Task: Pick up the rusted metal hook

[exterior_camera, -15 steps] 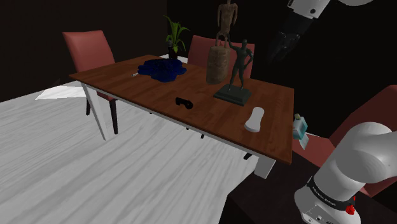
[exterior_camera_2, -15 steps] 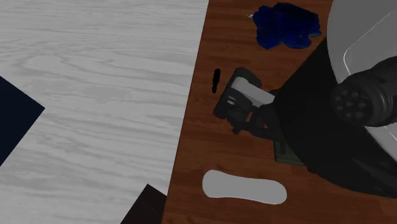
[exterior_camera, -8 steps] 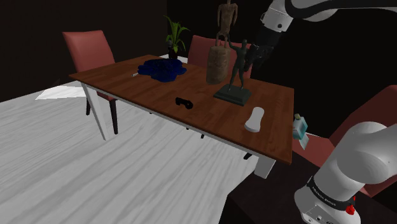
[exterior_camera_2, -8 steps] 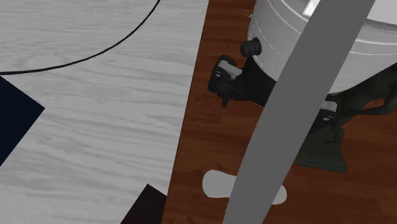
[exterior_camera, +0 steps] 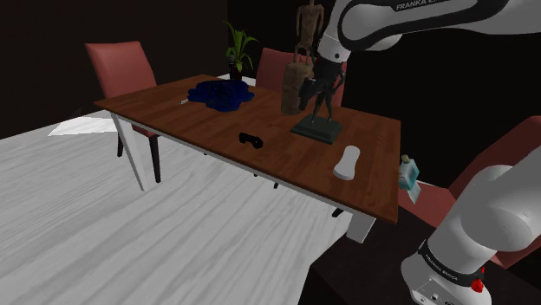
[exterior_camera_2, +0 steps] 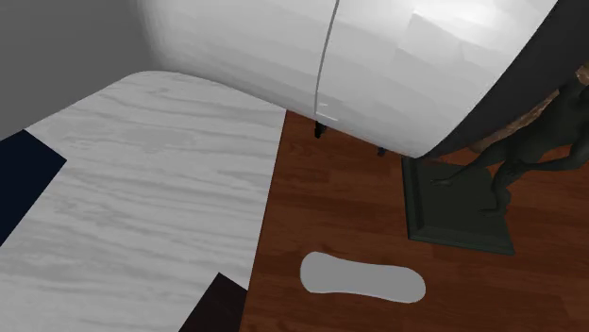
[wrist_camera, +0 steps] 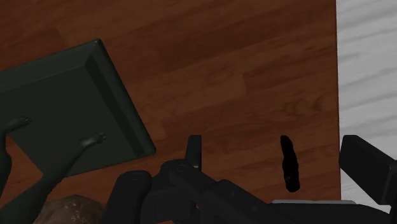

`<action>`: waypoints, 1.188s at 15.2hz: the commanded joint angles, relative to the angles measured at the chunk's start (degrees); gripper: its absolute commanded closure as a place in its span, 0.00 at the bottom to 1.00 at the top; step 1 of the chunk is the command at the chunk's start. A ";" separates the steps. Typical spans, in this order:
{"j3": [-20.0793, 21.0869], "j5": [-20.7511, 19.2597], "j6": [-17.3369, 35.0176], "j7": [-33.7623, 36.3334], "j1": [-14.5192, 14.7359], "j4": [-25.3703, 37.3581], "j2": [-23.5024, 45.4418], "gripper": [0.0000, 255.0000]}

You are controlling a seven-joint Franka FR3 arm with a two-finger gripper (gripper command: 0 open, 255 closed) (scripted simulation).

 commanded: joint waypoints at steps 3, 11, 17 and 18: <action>1.50 -0.01 3.70 1.03 0.93 3.81 8.08 0.00; 3.79 -1.43 8.15 3.22 2.83 14.64 24.65 0.00; 4.73 -3.27 8.93 4.90 4.84 25.83 37.65 0.00; 4.74 -3.34 8.92 4.96 4.95 26.35 38.19 0.00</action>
